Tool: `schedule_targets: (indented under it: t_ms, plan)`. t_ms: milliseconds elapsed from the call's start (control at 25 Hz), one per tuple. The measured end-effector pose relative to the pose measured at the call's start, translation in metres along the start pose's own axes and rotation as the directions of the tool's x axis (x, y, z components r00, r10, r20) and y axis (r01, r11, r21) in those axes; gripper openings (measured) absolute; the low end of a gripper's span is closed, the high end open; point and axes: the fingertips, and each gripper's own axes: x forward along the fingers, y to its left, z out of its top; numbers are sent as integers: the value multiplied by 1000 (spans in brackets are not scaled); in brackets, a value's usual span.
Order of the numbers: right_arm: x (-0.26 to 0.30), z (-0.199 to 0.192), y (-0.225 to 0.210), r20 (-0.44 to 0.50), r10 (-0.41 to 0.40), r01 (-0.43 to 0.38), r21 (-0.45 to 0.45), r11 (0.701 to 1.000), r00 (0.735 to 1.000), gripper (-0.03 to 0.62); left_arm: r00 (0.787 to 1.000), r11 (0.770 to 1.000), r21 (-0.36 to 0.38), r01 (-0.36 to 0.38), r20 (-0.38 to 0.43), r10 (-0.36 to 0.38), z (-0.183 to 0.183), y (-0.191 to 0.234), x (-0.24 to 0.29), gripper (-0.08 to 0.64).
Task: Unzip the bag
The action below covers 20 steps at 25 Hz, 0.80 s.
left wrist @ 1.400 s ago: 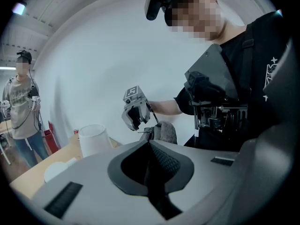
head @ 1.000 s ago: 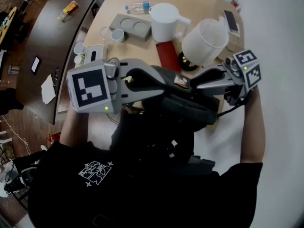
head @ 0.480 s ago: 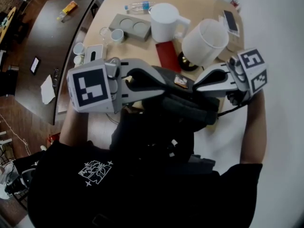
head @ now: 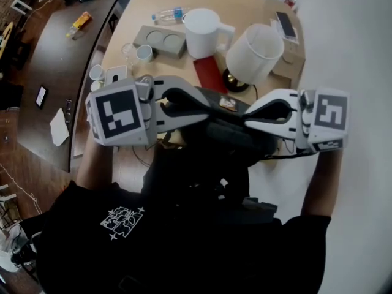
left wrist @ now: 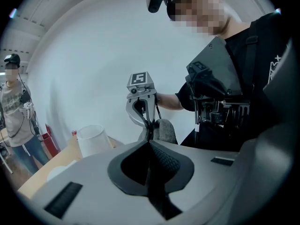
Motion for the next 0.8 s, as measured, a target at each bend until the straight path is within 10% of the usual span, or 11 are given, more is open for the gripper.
schedule_targets:
  t_ms: [440, 800]
  plan:
    - [4, 0, 4, -33, -274, 264, -184, 947, 961, 21, 999, 997, 80, 13, -31, -10, -1, -3, 0, 6]
    - [-15, 3, 6, 76, -469, 475, -138, 869, 880, 20, 996, 999, 35, -4, 93, 1, 5, 0, -1, 6]
